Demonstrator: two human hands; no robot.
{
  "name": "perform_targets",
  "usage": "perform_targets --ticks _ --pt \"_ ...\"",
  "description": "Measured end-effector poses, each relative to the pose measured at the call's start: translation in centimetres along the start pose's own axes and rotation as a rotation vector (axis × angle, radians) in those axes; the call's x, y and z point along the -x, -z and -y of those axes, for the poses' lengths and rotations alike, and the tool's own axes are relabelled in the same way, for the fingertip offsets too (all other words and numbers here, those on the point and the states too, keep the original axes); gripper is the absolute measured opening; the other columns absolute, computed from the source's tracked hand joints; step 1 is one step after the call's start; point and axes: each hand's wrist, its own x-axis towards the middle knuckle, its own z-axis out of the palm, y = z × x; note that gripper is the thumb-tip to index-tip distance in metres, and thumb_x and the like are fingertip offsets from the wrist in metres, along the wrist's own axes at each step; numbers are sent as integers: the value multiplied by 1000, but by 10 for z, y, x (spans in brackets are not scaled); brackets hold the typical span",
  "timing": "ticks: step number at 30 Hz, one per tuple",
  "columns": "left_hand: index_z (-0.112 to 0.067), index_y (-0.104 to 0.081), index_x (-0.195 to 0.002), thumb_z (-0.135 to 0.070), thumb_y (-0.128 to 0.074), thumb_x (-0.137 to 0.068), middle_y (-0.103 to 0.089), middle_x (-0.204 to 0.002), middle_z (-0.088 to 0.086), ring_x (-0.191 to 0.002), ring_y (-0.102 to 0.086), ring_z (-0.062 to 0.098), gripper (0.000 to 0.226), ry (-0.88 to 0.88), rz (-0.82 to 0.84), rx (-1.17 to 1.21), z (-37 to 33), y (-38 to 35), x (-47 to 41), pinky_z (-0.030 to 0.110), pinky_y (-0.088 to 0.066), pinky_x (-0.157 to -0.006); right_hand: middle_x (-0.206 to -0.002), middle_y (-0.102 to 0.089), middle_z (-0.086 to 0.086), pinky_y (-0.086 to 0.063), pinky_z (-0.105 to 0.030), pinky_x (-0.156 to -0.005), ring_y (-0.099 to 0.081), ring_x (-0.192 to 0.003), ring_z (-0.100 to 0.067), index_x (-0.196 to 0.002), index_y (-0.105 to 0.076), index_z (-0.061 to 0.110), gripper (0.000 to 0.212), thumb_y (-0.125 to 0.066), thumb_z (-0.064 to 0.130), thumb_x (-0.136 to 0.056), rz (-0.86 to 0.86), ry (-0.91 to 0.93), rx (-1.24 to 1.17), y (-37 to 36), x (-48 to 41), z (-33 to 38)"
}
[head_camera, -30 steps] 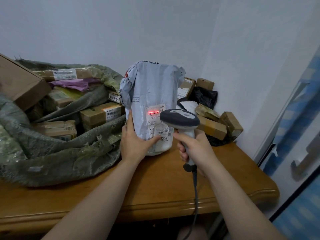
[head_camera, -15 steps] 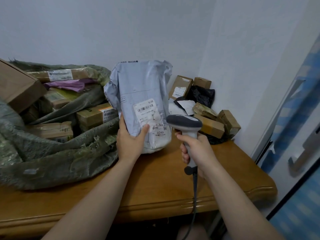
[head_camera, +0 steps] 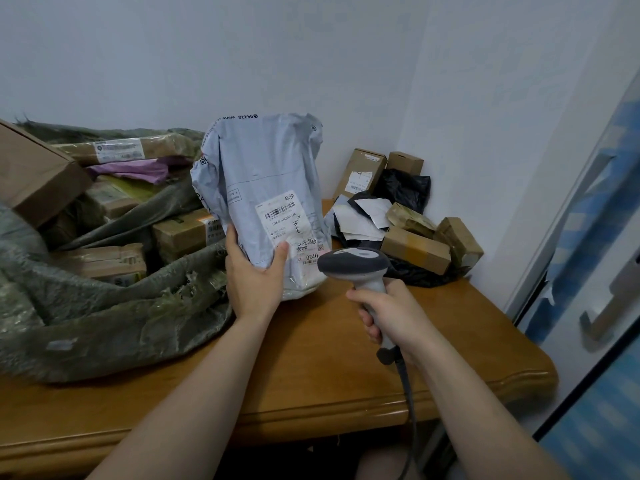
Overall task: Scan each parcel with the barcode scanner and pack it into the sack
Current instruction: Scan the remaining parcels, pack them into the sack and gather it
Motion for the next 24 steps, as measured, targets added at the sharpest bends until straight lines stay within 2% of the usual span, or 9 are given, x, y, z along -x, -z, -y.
perform_targets --ticks 5,10,14,17,20,22,24 --pt "-36 -27 -158 -58 -77 -84 -48 -154 -2 -137 -50 22 93 4 1 8 -1 0 0 41 -45 -101 -56 -48 -5 -36 -27 -46 -41 -44 -16 -73 -56 9 27 -68 22 -94 -7 -8 -1 -1 2 1" --pt "-35 -26 -158 -59 -76 -83 -48 -153 -2 -137 -50 22 93 8 0 1 -1 0 0 47 -49 -105 -56 -47 -5 -33 -27 -45 -39 -44 -16 -72 -54 10 28 -67 21 -94 0 -13 -56 -4 2 2" --pt "-36 -27 -157 -59 -77 -83 -49 -152 -3 -136 -51 21 93 2 -3 16 -1 1 1 45 -48 -104 -55 -46 -6 -33 -26 -45 -38 -43 -17 -72 -54 9 28 -66 19 -95 4 -15 -83 -6 1 1" --pt "-36 -27 -157 -62 -76 -81 -50 -151 -3 -135 -52 22 94 24 4 19 -1 2 1 48 -48 -106 -59 -50 -8 -34 -26 -45 -40 -44 -16 -84 -62 3 22 -69 21 -95 -31 -10 -140 -8 2 2" --pt "-41 -28 -155 -69 -74 -77 -53 -149 -8 -133 -54 19 95 40 15 67 -8 5 -1 48 -49 -106 -65 -58 -10 -37 -28 -46 -45 -46 -15 -84 -64 6 21 -72 23 -94 -118 30 -225 -11 -1 5" --pt "-43 -29 -154 -68 -75 -77 -55 -147 -11 -131 -56 18 93 47 19 99 -15 9 -6 44 -48 -107 -69 -63 -10 -38 -27 -46 -47 -46 -14 -95 -69 9 17 -76 24 -92 -196 49 -325 -13 -5 12" --pt "-46 -29 -153 -70 -75 -75 -57 -144 -14 -128 -58 17 93 64 21 131 -26 16 -15 47 -49 -107 -78 -71 -11 -39 -27 -45 -49 -47 -14 -106 -71 11 25 -79 26 -88 -284 62 -406 -17 -13 21"
